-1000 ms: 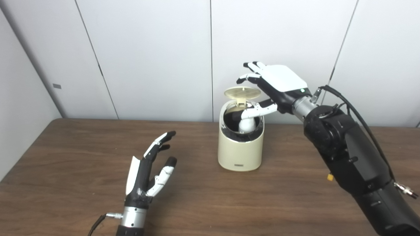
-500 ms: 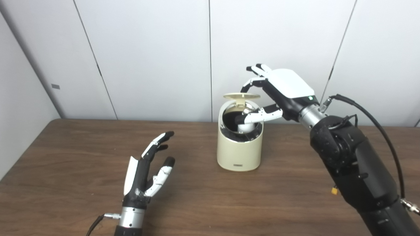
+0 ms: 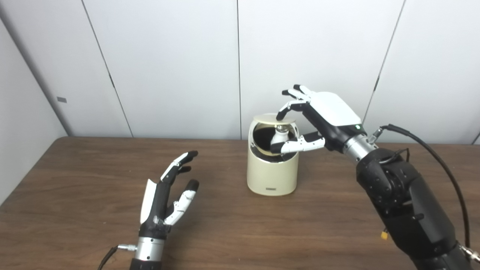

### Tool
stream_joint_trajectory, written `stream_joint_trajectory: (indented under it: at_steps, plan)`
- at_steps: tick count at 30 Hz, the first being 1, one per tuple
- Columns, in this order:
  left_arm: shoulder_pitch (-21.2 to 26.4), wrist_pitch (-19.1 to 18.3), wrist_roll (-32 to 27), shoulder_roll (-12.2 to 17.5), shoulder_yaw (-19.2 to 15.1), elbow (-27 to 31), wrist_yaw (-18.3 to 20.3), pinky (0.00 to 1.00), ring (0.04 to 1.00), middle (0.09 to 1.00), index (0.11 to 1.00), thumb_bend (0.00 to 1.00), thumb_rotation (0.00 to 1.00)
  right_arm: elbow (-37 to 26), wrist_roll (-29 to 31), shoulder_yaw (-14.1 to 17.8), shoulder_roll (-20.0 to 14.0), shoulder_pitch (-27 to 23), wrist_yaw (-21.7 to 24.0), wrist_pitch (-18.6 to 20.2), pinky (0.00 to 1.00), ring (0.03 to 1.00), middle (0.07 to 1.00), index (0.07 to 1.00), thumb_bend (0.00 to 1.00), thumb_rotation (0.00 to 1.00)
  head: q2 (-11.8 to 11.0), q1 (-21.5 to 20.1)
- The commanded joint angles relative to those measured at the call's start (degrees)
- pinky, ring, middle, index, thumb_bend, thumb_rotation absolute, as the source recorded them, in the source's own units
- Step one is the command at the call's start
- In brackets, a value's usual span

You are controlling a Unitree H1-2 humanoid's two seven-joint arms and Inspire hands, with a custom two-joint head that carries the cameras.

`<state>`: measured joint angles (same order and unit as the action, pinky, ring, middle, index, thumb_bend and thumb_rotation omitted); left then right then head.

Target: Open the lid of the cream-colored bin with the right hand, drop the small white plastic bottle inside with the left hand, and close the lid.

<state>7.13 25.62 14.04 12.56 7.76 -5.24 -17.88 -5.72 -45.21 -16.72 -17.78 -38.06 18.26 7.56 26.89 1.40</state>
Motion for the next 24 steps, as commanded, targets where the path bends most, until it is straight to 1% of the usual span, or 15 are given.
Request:
stream_joint_trajectory:
  at_steps: [1,5,7,11,14,17,19,24]
  plan:
    - [0.6,1.27,0.34,0.46,-0.36,1.82,-0.51,0.78,0.856,0.864,0.837,0.57,0.82,-0.99,0.34,0.67,0.11,-1.59,-0.72,-0.13,0.92,0.981,0.925,0.651,0.95,0.84,0.24,0.1]
    - [0.26,1.3,1.88,0.22,-0.81,2.92,-0.73,0.78,0.854,0.86,0.836,0.56,0.84,-0.52,2.39,1.03,0.15,-0.75,0.33,0.47,0.93,0.985,0.938,0.662,0.95,0.85,0.87,0.48]
    - [-0.01,1.29,2.11,-0.08,-1.17,3.55,-0.31,0.78,0.855,0.862,0.837,0.56,0.84,-0.16,3.27,1.06,-0.01,-0.42,0.63,0.76,0.93,0.987,0.942,0.668,0.95,0.87,1.1,0.61]
    - [-0.52,1.27,1.62,-0.69,-1.86,4.53,0.79,0.78,0.864,0.87,0.842,0.57,0.84,0.49,4.32,0.89,-0.36,0.28,0.72,0.96,0.89,0.986,0.946,0.686,0.96,0.88,1.77,1.03]
    - [-0.74,1.26,1.18,-1.08,-2.31,5.05,1.56,0.79,0.867,0.871,0.843,0.58,0.83,0.88,4.72,0.67,-0.48,1.09,0.65,0.83,0.89,0.991,0.95,0.695,0.95,0.88,2.09,1.28]
    - [-0.89,1.12,1.44,-1.76,-3.09,5.66,2.33,0.78,0.862,0.867,0.841,0.55,0.82,0.98,4.57,0.21,-0.51,2.15,0.41,0.54,0.9,0.99,0.948,0.694,0.96,0.88,2.36,1.37]
    - [-0.99,1.01,1.6,-2.24,-3.68,5.98,2.93,0.78,0.868,0.872,0.844,0.58,0.83,0.77,4.35,-0.05,-0.51,2.69,0.65,0.7,0.91,0.994,0.953,0.7,0.96,0.89,2.48,1.43]
    - [-1.25,0.94,3.08,-3.16,-4.86,6.73,3.48,0.76,0.858,0.867,0.839,0.6,0.84,0.06,4.75,-0.37,-0.36,4.04,1.3,1.03,0.93,0.998,0.955,0.699,0.95,0.89,3.08,1.77]
